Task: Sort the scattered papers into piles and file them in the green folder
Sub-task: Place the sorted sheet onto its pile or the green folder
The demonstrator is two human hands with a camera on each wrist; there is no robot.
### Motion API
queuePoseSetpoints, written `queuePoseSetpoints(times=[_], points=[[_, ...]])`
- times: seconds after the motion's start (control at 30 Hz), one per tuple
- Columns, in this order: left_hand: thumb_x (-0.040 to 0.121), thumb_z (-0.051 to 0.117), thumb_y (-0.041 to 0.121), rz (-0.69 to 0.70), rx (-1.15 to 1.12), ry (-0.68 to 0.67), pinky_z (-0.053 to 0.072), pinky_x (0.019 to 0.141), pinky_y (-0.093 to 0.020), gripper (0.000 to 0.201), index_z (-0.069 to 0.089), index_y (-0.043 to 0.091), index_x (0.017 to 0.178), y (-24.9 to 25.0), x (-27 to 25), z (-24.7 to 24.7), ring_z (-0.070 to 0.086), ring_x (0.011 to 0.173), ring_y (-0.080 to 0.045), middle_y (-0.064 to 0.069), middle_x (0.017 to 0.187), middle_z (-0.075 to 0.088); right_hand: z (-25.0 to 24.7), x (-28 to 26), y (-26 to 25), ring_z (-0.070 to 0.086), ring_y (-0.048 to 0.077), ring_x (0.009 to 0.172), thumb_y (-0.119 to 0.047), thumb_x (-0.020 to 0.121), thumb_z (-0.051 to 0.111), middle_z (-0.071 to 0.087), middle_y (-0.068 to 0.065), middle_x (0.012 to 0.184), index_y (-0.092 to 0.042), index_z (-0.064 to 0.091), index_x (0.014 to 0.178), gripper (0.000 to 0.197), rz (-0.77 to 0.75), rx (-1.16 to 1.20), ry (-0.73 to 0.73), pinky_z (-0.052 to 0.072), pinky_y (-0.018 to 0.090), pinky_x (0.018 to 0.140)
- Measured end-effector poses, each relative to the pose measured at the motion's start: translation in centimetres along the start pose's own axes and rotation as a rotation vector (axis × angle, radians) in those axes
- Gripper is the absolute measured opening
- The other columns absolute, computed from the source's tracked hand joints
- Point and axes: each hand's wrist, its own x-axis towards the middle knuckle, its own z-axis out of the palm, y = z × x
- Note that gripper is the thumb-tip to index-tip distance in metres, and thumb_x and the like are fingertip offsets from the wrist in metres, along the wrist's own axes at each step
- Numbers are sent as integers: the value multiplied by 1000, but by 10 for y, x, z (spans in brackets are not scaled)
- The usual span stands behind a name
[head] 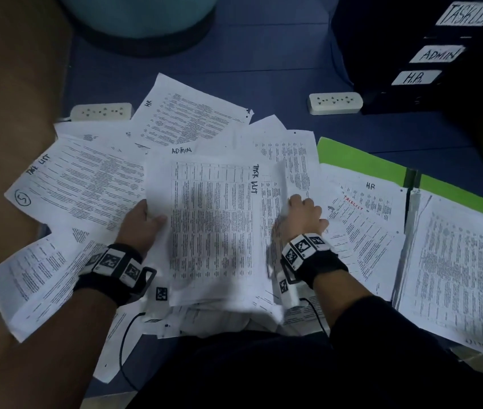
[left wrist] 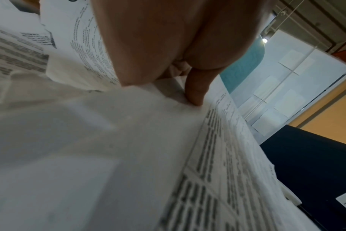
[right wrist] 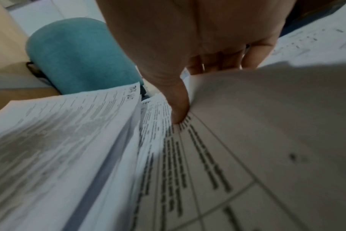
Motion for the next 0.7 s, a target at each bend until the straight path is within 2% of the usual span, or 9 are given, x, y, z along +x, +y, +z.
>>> queuePoseSetpoints(times=[0.07, 0.17, 0.27, 0.37, 0.43, 0.47, 0.53, 0.6, 0.7], points=[[90, 52, 11, -4, -46, -30, 49, 87, -44, 26, 60, 18, 113, 2, -1, -4, 61, 102, -27, -4, 109, 66, -8, 2, 6, 48, 30, 102, -13, 88, 54, 53, 10, 112, -15, 54, 107, 19, -76, 152, 71, 38, 36, 81], [86, 53, 21, -17, -118, -85, 51, 85, -52, 24, 65, 33, 103, 2, -4, -10, 67, 98, -28, -2, 102, 72, -26, 5, 12, 52, 23, 77, -11, 92, 51, 60, 10, 89, -18, 51, 94, 7, -126, 663, -42, 38, 22, 58], [82, 56, 23, -36, -142, -69, 51, 87, -56, 25, 66, 34, 103, 0, 4, -9, 67, 97, -30, -3, 103, 72, -32, 0, 6, 49, 19, 70, -21, 83, 56, 57, 12, 85, -19, 54, 96, 13, -149, 1004, -224, 38, 26, 65], [81, 58, 21, -58, -199, -66, 47, 94, -56, 27, 65, 37, 102, -16, 19, -6, 64, 106, -30, -2, 110, 70, -30, -13, -12, 57, 18, 59, -5, 89, 49, 67, 12, 87, -21, 60, 94, 20, -234, 1195, -397, 46, 27, 57], [83, 59, 20, -82, -176, -35, 50, 90, -50, 25, 61, 30, 106, -8, 14, -1, 62, 106, -31, -4, 111, 67, -28, -18, -22, 69, 21, 77, -2, 94, 46, 72, 6, 99, -27, 65, 108, 34, -268, 1161, -458, 56, 34, 68], [87, 59, 16, -86, -156, -3, 52, 84, -43, 26, 57, 23, 112, -6, 12, 0, 62, 103, -30, -7, 112, 65, -23, -16, -23, 69, 21, 75, -5, 94, 47, 72, 5, 98, -26, 65, 110, 32, -248, 1146, -484, 56, 32, 65], [91, 55, 8, -80, -104, 85, 49, 72, -32, 33, 48, 10, 124, -5, 12, -1, 59, 97, -27, -9, 111, 60, -17, -11, -24, 61, 22, 63, -16, 95, 51, 67, 11, 87, -20, 64, 97, 14, -147, 1109, -482, 50, 27, 56], [93, 54, 6, -75, -70, 151, 48, 75, -33, 39, 41, 8, 130, -9, 13, -6, 56, 97, -27, -11, 111, 56, -8, 4, -22, 60, 25, 76, -32, 92, 56, 64, 9, 88, -19, 59, 88, 14, -34, 850, -328, 50, 31, 67], [93, 54, 7, -114, -96, 197, 48, 86, -39, 45, 38, 12, 134, -16, 15, -15, 56, 103, -29, -13, 117, 55, 1, 13, -27, 52, 29, 108, -46, 82, 68, 52, 11, 118, -7, 47, 119, 58, 83, 311, -187, 45, 35, 80]])
